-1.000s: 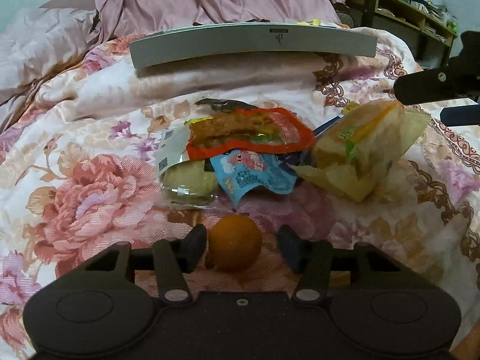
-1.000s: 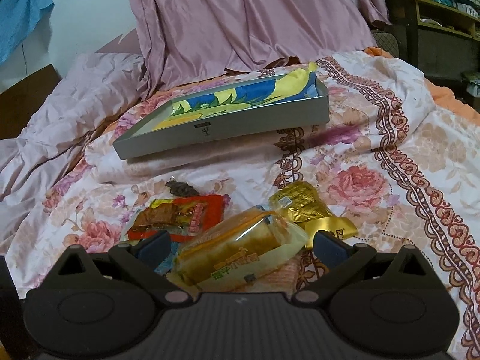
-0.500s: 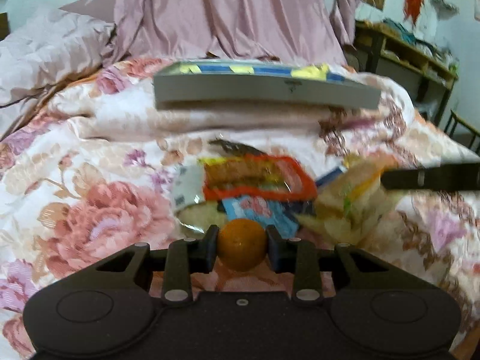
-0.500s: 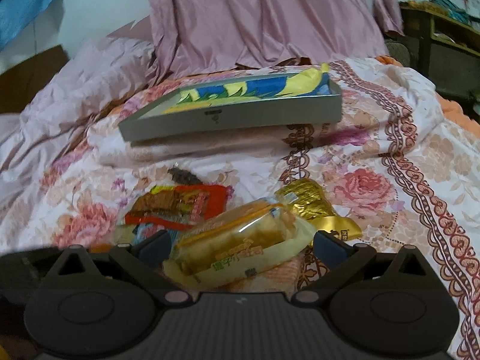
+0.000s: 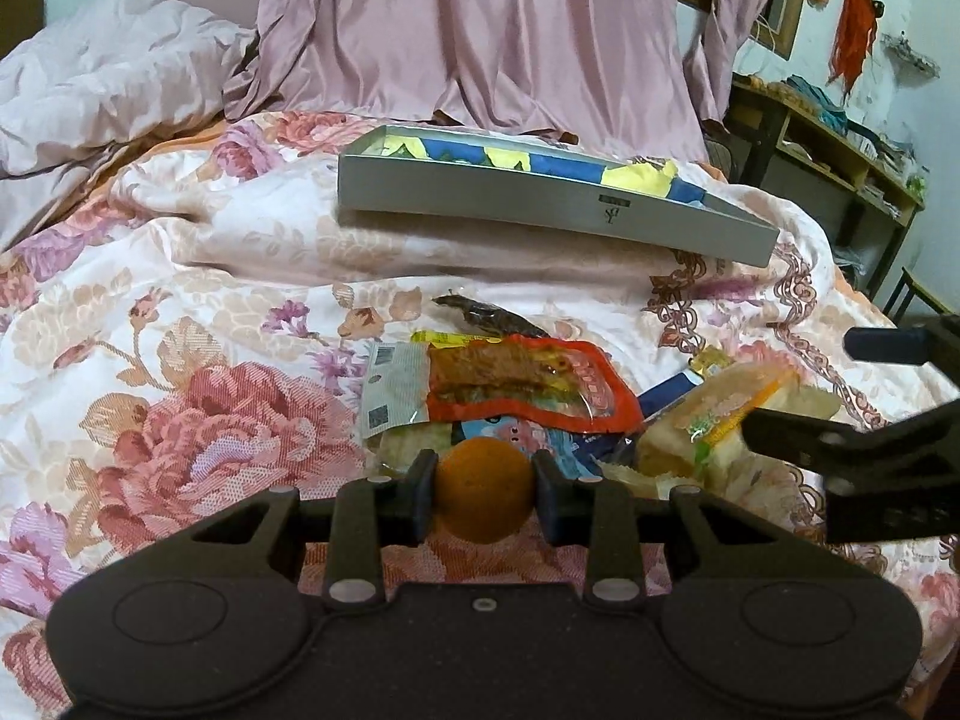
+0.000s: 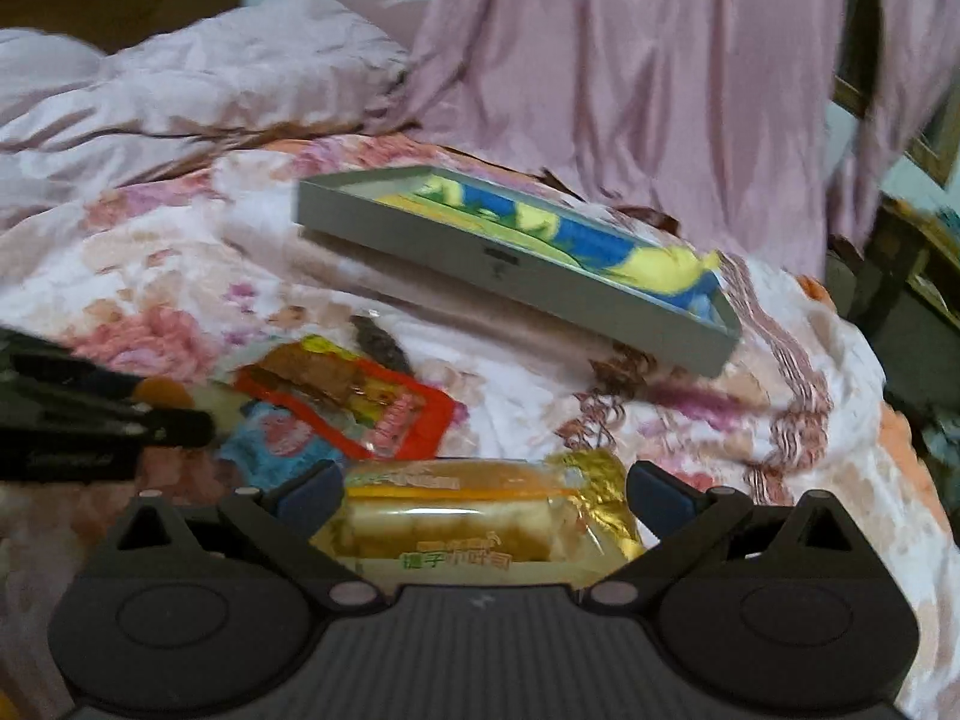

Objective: Organize snacks
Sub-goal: 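Grasp the wrapped bread loaf with the right tool and lift it while left lifts orange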

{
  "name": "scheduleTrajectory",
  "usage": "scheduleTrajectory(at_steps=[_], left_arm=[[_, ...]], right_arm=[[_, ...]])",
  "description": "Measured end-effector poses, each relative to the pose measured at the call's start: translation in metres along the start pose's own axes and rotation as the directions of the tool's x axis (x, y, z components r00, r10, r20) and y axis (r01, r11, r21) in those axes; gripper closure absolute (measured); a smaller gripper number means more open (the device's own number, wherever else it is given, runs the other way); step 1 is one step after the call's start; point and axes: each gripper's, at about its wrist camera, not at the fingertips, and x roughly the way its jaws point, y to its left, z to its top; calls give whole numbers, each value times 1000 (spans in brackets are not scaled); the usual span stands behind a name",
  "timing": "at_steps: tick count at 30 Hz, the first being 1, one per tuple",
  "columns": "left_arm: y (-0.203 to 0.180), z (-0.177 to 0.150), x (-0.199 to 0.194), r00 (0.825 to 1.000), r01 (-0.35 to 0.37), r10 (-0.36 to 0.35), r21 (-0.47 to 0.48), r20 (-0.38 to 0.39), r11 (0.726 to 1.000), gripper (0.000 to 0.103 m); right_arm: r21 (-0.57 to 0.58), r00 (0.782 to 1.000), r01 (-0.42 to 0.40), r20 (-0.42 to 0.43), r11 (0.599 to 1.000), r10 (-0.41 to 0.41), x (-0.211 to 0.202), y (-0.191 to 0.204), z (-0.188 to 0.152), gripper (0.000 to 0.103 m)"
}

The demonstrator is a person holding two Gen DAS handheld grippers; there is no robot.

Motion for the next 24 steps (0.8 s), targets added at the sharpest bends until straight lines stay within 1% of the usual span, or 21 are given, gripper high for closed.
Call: scheduleTrajectory(at_steps=[1, 2, 3, 4, 5, 7, 8, 9, 10, 11, 13, 15, 16, 17, 18, 19, 20, 21, 22, 23, 24], left_arm=[[1, 0, 0, 1000, -1, 1, -5, 0, 1000, 68], [2, 1, 0, 1000, 1, -1, -12, -1, 1000, 68], [3, 1, 0, 1000, 4, -4, -17, -2, 1000, 68], [3, 2, 0, 1000, 8, -8, -20, -2, 1000, 68], [2, 2, 0, 1000, 11, -11, -20, 0, 1000, 67], [1, 3, -2, 1000, 19, -19, -19, 6, 1000, 67], [1, 3, -2, 1000, 19, -19, -20, 9, 1000, 67], [1, 4, -3, 1000, 19, -19, -22, 11, 1000, 67], [1, 4, -3, 1000, 18, -18, -23, 12, 1000, 67], [2, 4, -3, 1000, 17, -17, -23, 11, 1000, 67], [2, 4, -3, 1000, 15, -15, -22, 7, 1000, 67], [3, 4, -3, 1000, 18, -18, -21, 5, 1000, 67], [3, 5, -3, 1000, 20, -20, -21, 5, 1000, 67], [3, 5, -3, 1000, 22, -22, -21, 6, 1000, 67], [3, 5, -3, 1000, 24, -24, -23, 5, 999, 67], [4, 6, -2, 1000, 25, -25, -24, 3, 999, 67], [4, 5, -2, 1000, 25, -25, -25, 1, 999, 67], [5, 5, -1, 1000, 25, -25, -27, -1, 999, 67], [5, 5, -1, 1000, 25, -25, -28, -2, 999, 67], [5, 5, -1, 1000, 26, -26, -26, -3, 999, 67], [5, 5, -1, 1000, 27, -27, -26, -3, 999, 67]], right_arm=[[-73, 999, -32, -8, 997, 32, -1, 0, 2, 0], [-161, 997, -79, -32, 984, 75, 0, 1, 4, 0], [-274, 992, -124, -65, 954, 111, 2, 3, 6, 0], [-360, 987, -158, -93, 919, 133, 3, 5, 7, 0], [-455, 979, -200, -116, 868, 165, 4, 9, 9, 0], [-613, 963, -265, -137, 744, 230, 7, 14, 13, 1], [-655, 953, -297, -161, 695, 255, 11, 15, 17, 5], [-691, 938, -343, -207, 636, 279, 18, 16, 23, 8], [-718, 926, -374, -253, 587, 281, 26, 19, 26, 13], [-740, 916, -399, -297, 541, 269, 35, 22, 28, 17], [-759, 895, -446, -380, 474, 234, 55, 27, 30, 22], [-734, 853, -521, -464, 435, 239, 71, 31, 33, 24], [-734, 853, -521, -464, 435, 239, 71, 31, 33, 25], [-722, 834, -551, -499, 419, 237, 78, 31, 31, 21], [-709, 812, -582, -537, 400, 228, 84, 34, 30, 20], [-707, 797, -601, -566, 372, 212, 90, 36, 26, 17], [-701, 783, -619, -584, 355, 214, 94, 36, 23, 19], [-678, 764, -642, -602, 357, 231, 98, 31, 26, 25], [-643, 746, -662, -613, 385, 260, 100, 26, 31, 33], [-594, 718, -689, -635, 415, 284, 103, 22, 37, 35], [-535, 685, -718, -654, 444, 321, 104, 16, 41, 35]])
